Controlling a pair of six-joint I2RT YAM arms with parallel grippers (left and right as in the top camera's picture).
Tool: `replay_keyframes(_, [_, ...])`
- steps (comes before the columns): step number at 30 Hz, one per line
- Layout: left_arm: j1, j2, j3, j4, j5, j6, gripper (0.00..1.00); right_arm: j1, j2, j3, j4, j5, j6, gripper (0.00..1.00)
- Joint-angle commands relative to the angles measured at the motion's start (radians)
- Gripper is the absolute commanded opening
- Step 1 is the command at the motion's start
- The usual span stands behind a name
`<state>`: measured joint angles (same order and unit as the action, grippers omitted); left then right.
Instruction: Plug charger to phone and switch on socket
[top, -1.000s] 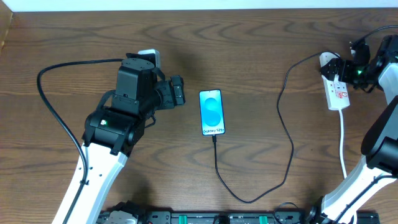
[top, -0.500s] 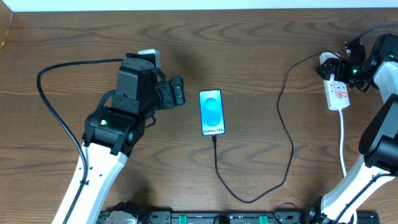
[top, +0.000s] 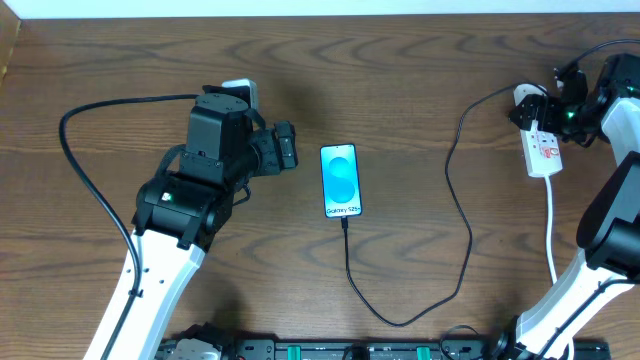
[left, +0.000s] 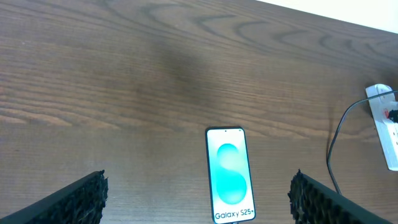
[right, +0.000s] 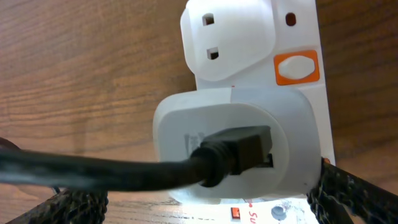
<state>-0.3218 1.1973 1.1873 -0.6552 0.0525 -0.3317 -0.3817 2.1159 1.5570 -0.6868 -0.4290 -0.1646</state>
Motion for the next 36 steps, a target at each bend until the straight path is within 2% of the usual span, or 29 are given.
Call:
replay_keyframes(1, [0.001,0.0,0.004,-0.003,-0.013,0.021,0.93,0.026,0.013,-0.008,-0.025,-0.055,0.03,0.99])
replay_keyframes(36, [0.001,0.0,0.004,-0.003,-0.013,0.021,0.93,0.046,0.014,-0.067,-0.006,-0.131,0.082,0.99])
